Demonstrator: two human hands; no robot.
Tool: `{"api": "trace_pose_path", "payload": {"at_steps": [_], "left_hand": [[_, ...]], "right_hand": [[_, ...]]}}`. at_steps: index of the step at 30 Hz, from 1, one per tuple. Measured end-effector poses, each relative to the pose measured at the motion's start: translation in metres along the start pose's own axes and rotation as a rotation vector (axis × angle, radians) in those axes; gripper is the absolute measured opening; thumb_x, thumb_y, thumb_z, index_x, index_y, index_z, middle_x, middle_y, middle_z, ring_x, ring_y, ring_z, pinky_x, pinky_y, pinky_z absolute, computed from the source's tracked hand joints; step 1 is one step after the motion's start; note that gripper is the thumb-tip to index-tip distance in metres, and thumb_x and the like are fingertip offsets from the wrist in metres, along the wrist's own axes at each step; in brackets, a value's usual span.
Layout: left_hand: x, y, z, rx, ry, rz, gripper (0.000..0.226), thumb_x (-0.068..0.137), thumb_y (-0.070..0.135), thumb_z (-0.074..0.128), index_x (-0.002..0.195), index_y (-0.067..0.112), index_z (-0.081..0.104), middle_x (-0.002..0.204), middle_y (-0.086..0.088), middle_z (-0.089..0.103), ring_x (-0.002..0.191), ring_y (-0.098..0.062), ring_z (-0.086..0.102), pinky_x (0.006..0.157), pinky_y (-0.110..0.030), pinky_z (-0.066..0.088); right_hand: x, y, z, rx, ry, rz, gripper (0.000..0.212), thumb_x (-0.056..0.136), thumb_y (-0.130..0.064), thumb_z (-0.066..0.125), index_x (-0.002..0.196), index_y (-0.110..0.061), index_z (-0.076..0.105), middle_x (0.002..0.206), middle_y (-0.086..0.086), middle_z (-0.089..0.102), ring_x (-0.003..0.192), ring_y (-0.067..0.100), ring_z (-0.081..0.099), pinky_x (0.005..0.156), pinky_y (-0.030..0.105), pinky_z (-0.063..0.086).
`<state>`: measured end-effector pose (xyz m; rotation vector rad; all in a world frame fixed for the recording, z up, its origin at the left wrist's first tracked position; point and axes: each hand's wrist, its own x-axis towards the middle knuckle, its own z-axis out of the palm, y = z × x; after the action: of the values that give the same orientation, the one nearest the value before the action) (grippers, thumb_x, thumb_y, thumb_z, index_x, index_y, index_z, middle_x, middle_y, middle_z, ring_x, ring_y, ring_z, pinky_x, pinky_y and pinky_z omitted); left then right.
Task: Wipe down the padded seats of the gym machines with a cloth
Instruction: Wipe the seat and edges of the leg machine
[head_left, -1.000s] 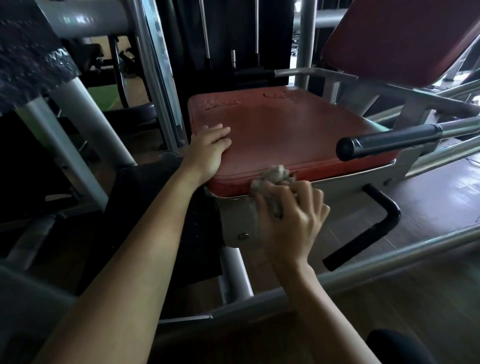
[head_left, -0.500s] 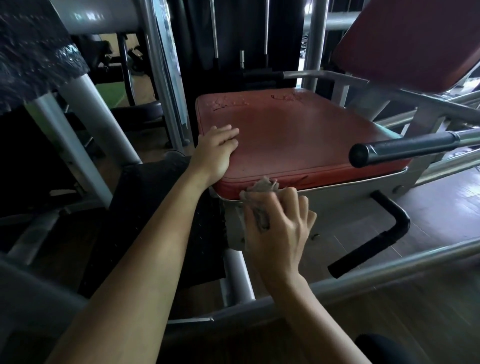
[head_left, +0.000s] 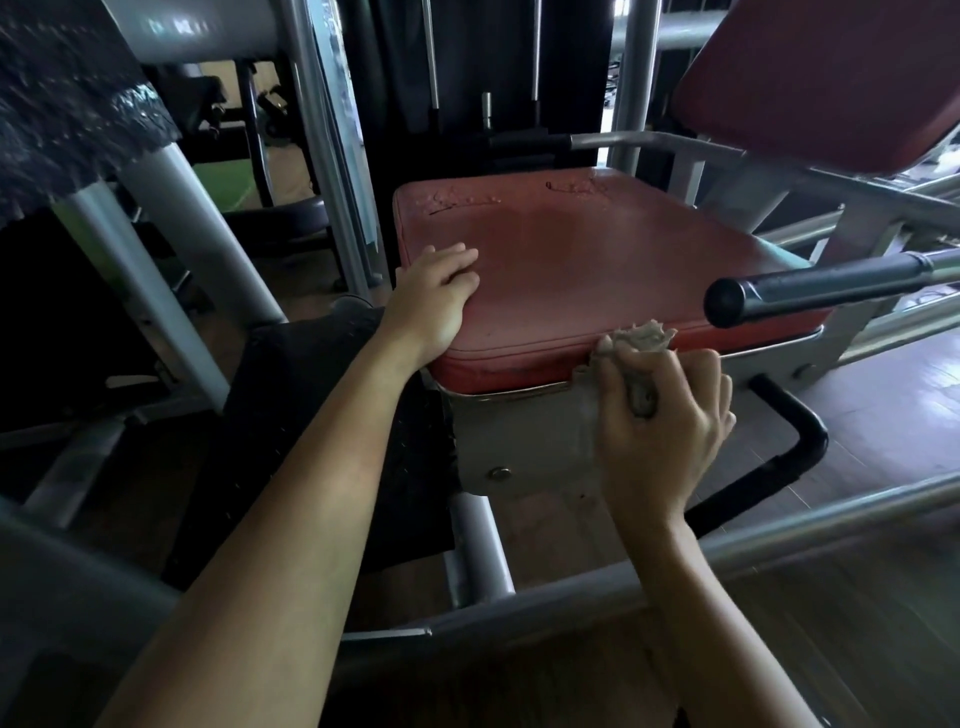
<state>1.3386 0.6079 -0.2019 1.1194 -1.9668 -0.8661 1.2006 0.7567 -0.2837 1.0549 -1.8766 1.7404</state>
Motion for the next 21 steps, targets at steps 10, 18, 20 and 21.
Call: {"api": "trace_pose_path", "payload": {"at_steps": [10,18,20,21], "left_hand": [[0.001,0.002,0.001,-0.05,0.033,-0.001,0.04,0.106,0.019,0.047,0.146,0.019,0.052,0.16,0.008,0.037,0.154,-0.009,0.013,0.118,-0.024,0.006],[0.0,0.003,0.001,-0.067,0.038,-0.013,0.04,0.106,0.017,0.047,0.145,0.019,0.054,0.16,0.007,0.037,0.154,-0.009,0.013,0.122,-0.029,0.003],[0.0,0.002,0.001,-0.054,0.043,-0.013,0.039,0.105,0.018,0.047,0.143,0.021,0.055,0.159,0.008,0.038,0.154,-0.009,0.014,0.124,-0.033,0.003],[0.0,0.002,0.001,-0.052,0.049,-0.013,0.038,0.105,0.018,0.047,0.142,0.021,0.056,0.159,0.008,0.039,0.153,-0.009,0.015,0.124,-0.034,0.004]], "right_hand": [[0.003,0.001,0.004,0.062,0.09,0.067,0.019,0.09,-0.033,0.075,0.079,-0.018,0.07,0.086,0.0,0.055,0.084,0.022,0.052,0.076,0.043,0.043],[0.0,-0.002,0.003,0.034,-0.019,-0.088,0.023,0.09,-0.036,0.07,0.077,-0.018,0.069,0.087,0.0,0.056,0.084,0.024,0.052,0.072,0.046,0.044],[0.014,0.002,0.002,0.11,0.119,0.153,0.022,0.092,-0.037,0.068,0.083,-0.017,0.07,0.091,0.0,0.058,0.089,0.025,0.055,0.077,0.05,0.048],[0.014,-0.002,0.004,0.13,0.144,0.205,0.021,0.093,-0.035,0.068,0.084,-0.017,0.07,0.092,0.001,0.058,0.089,0.024,0.055,0.078,0.049,0.049]]}}
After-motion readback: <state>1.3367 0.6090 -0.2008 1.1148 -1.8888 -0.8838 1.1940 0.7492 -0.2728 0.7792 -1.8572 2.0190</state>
